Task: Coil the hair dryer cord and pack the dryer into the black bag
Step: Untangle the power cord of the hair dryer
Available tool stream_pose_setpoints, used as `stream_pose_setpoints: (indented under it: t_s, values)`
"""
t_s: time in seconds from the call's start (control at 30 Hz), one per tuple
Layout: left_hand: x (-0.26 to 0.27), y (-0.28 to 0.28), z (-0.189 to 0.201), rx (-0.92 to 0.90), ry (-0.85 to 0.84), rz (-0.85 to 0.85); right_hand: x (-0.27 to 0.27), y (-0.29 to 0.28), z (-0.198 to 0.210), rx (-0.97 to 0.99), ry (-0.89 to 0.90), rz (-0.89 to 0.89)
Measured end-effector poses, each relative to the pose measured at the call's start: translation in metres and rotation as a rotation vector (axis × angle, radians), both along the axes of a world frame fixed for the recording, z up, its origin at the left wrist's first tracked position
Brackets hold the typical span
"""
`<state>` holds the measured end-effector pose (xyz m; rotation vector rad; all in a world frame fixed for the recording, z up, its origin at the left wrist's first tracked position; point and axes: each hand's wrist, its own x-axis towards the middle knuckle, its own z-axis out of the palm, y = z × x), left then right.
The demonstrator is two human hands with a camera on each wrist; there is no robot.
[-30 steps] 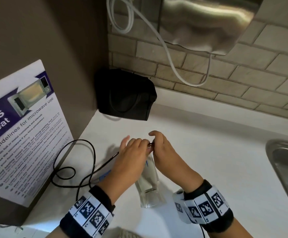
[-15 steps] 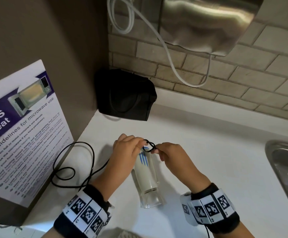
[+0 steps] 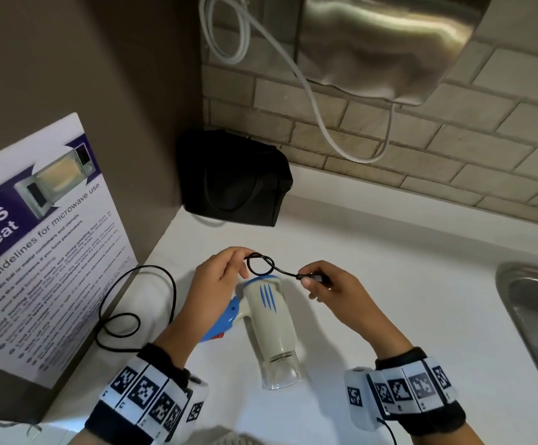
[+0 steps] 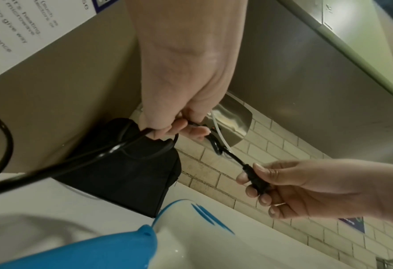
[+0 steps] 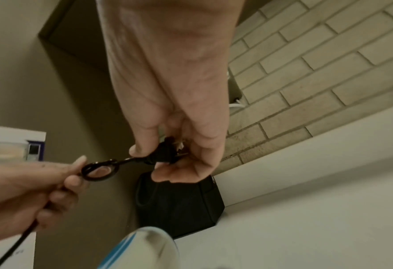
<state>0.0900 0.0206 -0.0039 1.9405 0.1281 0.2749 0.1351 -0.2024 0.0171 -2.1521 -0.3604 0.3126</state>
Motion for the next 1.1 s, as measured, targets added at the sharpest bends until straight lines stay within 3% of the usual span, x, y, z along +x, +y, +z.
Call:
stream_pose_setpoints:
  t_s: [0.17,0.4,0.87,1.1]
  values:
    - [0.0001,0.0003,-0.0016,-0.134,0.018,0.024,0.0007,-0.0036,0.0003,0.235,0.09,-0.08]
    - [0.0015,0.0007,-0.0044,-0.199,-0.011,0.024,0.0006,-0.0049,-0.0008,0.511,0.032,-0.111]
    - [0.0021,0.0034,-0.0082,-0.203,-0.045,0.014,-0.0026,-0.0007,-0.0012,0.587,-0.091,-0.128]
    - [0.0012,0.0003,-0.003,-0.174,-0.02,0.004,-0.0047,0.0027,0.0028,0.643,0.022,-0.177]
